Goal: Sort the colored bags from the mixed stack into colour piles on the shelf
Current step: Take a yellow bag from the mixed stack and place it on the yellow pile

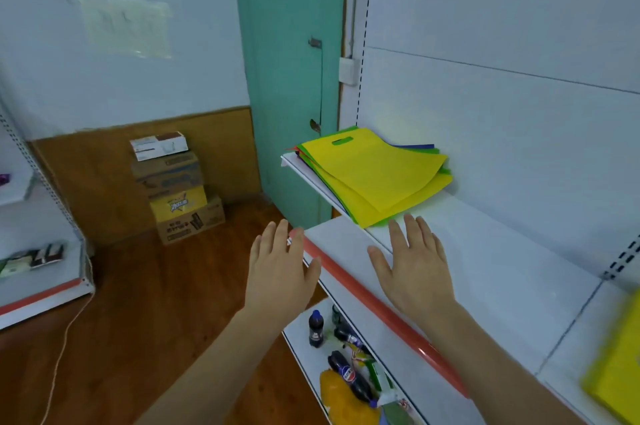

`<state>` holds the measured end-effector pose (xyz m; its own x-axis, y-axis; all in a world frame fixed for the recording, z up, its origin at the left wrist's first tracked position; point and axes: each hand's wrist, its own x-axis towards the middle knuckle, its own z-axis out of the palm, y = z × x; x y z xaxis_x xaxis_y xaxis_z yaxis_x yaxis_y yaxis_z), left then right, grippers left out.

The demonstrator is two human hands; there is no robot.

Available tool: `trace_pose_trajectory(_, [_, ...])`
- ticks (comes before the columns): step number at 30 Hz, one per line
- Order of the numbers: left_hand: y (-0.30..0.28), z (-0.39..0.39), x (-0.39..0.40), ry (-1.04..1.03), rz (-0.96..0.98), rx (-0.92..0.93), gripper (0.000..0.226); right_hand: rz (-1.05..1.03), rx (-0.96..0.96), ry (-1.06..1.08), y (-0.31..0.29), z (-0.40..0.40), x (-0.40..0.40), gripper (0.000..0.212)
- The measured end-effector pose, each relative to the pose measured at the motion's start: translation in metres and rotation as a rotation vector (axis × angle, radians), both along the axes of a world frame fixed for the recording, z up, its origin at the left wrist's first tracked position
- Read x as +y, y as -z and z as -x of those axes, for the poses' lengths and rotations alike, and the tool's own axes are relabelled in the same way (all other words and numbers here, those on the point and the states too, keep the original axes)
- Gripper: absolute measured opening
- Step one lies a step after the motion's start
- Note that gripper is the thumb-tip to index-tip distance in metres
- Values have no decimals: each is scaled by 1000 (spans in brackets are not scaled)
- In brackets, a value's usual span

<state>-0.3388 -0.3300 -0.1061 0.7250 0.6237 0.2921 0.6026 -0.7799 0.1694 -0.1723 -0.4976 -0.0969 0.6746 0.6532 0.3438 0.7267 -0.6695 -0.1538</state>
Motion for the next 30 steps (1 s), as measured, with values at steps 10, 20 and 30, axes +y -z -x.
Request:
trace_pose_trajectory(10, [-27, -116, 143, 137, -42, -11, 66, -50, 55, 143, -5, -100, 130, 72])
trace_pose_trajectory(20, [-23, -225, 221, 347, -45, -5, 72, 188, 183, 383, -2, -156, 167, 88])
trace_pose_trajectory(30, [-12, -284, 252, 605, -195, 121, 76, 192, 170, 638, -13, -130, 182, 68])
